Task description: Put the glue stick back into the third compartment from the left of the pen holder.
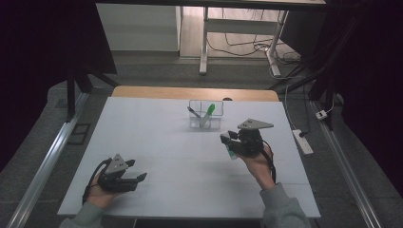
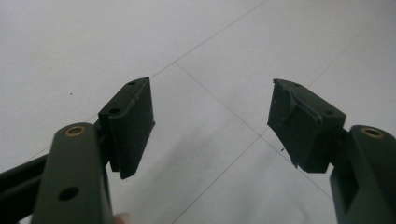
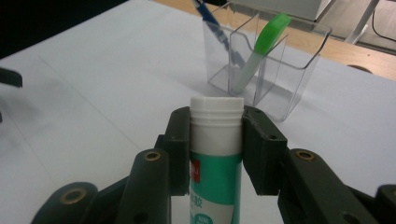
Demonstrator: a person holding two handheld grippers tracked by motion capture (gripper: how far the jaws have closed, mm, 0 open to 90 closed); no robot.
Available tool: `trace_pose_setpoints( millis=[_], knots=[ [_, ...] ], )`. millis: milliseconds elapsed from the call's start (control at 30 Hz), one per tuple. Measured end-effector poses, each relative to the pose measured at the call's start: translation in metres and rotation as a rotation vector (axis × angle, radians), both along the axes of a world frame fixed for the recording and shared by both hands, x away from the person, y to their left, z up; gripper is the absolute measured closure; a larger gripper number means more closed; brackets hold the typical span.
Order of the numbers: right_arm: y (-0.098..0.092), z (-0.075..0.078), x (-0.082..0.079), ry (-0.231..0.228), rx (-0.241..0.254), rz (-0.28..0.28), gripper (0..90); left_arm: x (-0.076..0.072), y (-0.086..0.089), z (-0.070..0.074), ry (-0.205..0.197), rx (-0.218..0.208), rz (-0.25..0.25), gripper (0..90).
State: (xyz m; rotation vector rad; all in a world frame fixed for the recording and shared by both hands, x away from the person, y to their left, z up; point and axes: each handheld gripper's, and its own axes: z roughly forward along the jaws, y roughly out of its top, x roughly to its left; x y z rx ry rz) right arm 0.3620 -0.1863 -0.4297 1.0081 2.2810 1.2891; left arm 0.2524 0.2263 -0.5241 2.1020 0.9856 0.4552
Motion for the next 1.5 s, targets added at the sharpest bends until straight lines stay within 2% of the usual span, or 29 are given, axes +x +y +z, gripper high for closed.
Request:
trace_pose_setpoints(
  millis=[267, 400, 700, 1000, 1500],
  knots=[
    [-0.002, 0.008, 0.019, -0.007, 0.061, -0.036, 64.9, 0.0, 0.0, 0.0, 0.0, 0.0, -0.003, 30.2],
    [-0.002, 0.012, 0.03, -0.013, 0.098, -0.037, 64.9, 0.0, 0.0, 0.0, 0.001, 0.001, -0.003, 30.2],
    [-0.002, 0.018, 0.051, -0.018, 0.137, -0.088, 64.9, 0.0, 0.0, -0.001, 0.002, 0.002, -0.004, 30.1],
    [0.002, 0.027, 0.063, -0.048, 0.149, -0.103, 64.9, 0.0, 0.0, -0.001, 0.002, 0.003, -0.005, 30.1],
    [0.01, 0.028, 0.078, -0.063, 0.16, -0.118, 64.8, 0.001, 0.001, -0.001, 0.004, -0.002, 0.0, 29.8]
  ],
)
